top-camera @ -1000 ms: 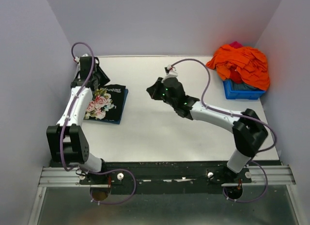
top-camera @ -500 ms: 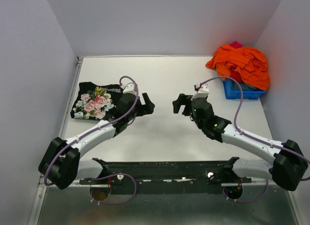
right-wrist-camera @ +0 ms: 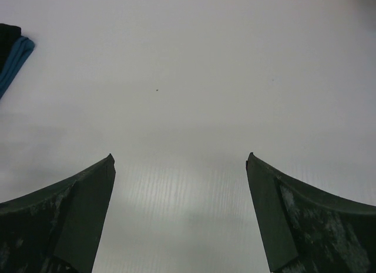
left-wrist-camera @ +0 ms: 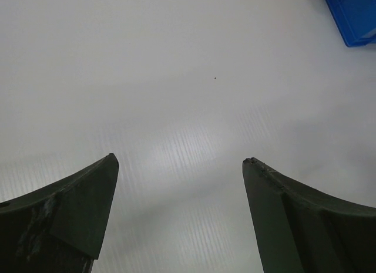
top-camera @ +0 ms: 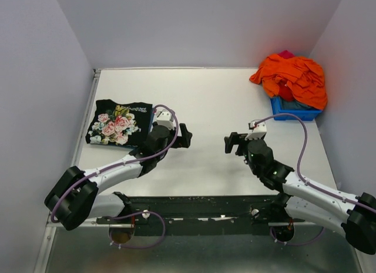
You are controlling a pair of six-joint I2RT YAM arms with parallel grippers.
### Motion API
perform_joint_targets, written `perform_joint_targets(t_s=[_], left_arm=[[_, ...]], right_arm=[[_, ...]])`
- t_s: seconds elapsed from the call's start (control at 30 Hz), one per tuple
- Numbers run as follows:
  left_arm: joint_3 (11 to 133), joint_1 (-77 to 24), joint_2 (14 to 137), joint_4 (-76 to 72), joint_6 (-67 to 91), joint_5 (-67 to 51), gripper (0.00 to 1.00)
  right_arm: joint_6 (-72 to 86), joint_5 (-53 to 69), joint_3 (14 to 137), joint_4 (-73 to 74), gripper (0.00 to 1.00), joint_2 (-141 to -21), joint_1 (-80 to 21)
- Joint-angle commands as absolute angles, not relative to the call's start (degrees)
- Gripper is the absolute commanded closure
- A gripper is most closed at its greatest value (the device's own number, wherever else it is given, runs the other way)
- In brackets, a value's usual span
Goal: Fold and stack the t-shirts
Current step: Smooth out wrinkles on the folded tshirt
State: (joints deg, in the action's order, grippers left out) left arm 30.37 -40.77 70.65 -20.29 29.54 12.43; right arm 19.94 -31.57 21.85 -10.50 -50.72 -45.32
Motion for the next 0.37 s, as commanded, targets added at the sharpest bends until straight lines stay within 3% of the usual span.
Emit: perform_joint_targets(t_s=[0.0,0.33], left_arm=[[30.9,-41.4,70.8,-24.1,29.0,10.7,0.01],[29.9,-41.4,68.9,-24.8,28.2,11.1,0.01]], right_arm=[[19.5,-35.4,22.6,-13.7,0.0,-51.0,-45.4],[19.7,-33.9,23.4,-15.0,0.0,-53.0,-45.4]])
